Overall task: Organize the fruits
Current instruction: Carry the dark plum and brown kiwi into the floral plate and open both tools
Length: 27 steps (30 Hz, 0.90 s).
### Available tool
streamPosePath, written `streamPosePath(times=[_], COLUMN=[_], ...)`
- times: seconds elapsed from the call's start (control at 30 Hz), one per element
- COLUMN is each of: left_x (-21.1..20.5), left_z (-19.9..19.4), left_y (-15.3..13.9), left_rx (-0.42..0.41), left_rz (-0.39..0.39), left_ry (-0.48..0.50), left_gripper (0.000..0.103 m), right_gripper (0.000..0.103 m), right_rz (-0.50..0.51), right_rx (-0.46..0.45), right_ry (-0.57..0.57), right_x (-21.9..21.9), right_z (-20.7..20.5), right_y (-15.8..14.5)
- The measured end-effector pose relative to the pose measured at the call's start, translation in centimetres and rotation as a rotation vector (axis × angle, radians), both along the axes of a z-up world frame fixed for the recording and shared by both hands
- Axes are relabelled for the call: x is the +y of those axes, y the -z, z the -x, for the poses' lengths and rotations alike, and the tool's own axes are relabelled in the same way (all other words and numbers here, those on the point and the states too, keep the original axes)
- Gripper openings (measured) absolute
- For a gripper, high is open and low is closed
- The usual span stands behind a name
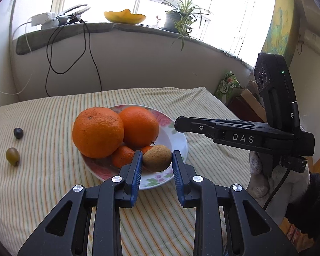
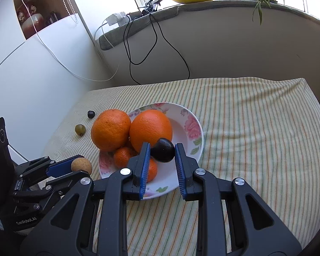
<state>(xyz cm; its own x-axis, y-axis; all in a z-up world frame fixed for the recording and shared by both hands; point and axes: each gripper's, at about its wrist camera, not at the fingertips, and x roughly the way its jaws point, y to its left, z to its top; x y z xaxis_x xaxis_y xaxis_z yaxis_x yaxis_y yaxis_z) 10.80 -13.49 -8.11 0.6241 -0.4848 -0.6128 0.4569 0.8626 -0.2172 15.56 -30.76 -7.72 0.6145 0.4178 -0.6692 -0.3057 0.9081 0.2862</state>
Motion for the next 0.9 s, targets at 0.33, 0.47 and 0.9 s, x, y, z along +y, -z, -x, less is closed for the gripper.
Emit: streamPosePath(times=[0.33,0.47,0.9], left_x=[-2.6,-3.3,-4.0], left_z=[-1.2,-1.6,-1.9], left_y=[0.6,0.7,1.0], left_rx=[0.014,0.017,0.017], left_rz=[-0.029,-0.042,-0.070], left_ry=[0.016,0.018,0.021], left_gripper=[0.026,0.026,0.027], right_gripper=[0.025,0.025,0.025], right_rz=[-0.014,-0.018,-0.029], right_rx=[0.023,0.027,0.042], right_ry=[0.003,0.001,-0.004], right_x=[-1.2,-1.4,-1.8], right_z=[-1.2,-1.6,-2.3], right_y=[1.1,1.5,2.4])
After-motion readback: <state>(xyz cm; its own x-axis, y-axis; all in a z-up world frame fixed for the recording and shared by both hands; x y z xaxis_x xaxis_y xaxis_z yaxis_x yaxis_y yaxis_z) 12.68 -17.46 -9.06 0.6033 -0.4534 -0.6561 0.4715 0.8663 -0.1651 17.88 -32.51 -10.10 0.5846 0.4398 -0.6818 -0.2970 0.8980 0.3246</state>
